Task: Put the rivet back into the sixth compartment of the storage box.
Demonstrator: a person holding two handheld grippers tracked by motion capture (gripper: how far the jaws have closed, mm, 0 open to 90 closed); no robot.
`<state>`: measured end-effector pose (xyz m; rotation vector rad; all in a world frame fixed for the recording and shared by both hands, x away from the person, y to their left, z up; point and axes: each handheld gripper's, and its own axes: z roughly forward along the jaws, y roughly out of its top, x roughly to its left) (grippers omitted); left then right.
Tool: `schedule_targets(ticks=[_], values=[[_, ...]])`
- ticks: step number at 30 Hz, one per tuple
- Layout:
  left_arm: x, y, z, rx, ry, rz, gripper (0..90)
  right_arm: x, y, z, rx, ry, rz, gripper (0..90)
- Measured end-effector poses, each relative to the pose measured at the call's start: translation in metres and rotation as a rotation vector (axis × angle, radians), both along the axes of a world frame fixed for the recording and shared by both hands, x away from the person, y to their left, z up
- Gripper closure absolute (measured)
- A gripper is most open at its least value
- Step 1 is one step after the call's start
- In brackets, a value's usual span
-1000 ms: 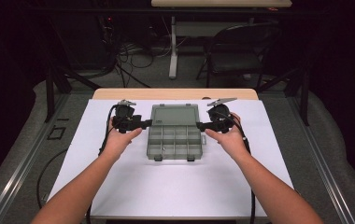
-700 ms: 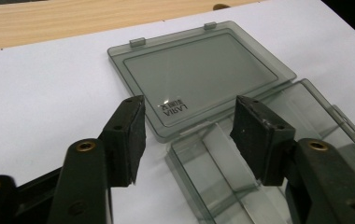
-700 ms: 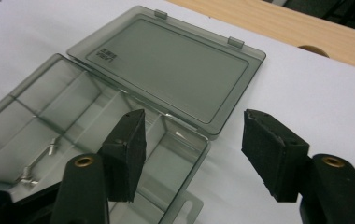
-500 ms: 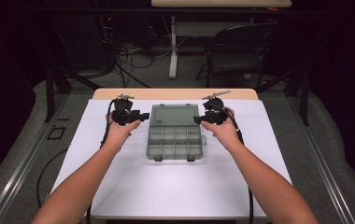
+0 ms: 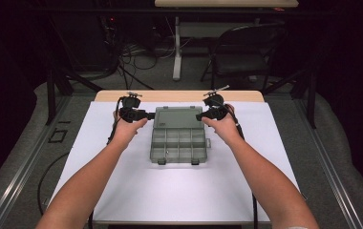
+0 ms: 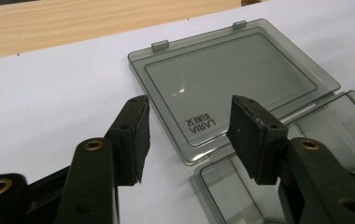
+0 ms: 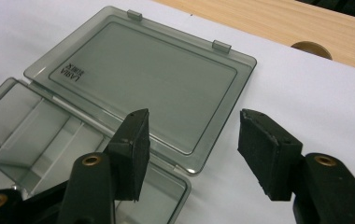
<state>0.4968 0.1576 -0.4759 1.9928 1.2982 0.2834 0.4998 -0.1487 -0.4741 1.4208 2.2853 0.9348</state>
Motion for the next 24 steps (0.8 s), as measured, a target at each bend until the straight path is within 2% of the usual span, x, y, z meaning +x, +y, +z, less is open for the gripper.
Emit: schedule_targets(ticks=[5, 8, 15, 18, 21, 24], values=[[0.006, -0.002, 0.000, -0.015, 0.003, 0.004, 48.1, 0.009, 0.000, 0.001, -0.023, 0.009, -0.011, 42.8], [0.008, -0.003, -0.001, -0.002, -0.003, 0.009, 47.9, 0.013, -0.001, 0.001, -0.018, 0.002, -0.035, 42.8], [0.014, -0.004, -0.007, 0.000, 0.001, 0.016, 47.8, 0.017, -0.003, -0.006, 0.003, 0.018, -0.057, 43.5], [0.016, -0.003, -0.011, -0.005, -0.004, 0.032, 47.7, 0.018, -0.006, -0.008, 0.017, 0.012, -0.041, 50.2], [0.018, -0.002, -0.016, -0.009, 0.005, 0.047, 47.5, 0.019, -0.009, -0.011, 0.048, 0.009, -0.058, 49.1], [0.020, -0.003, -0.019, 0.005, 0.007, 0.042, 47.5, 0.020, -0.010, -0.015, 0.051, 0.009, -0.070, 48.0]])
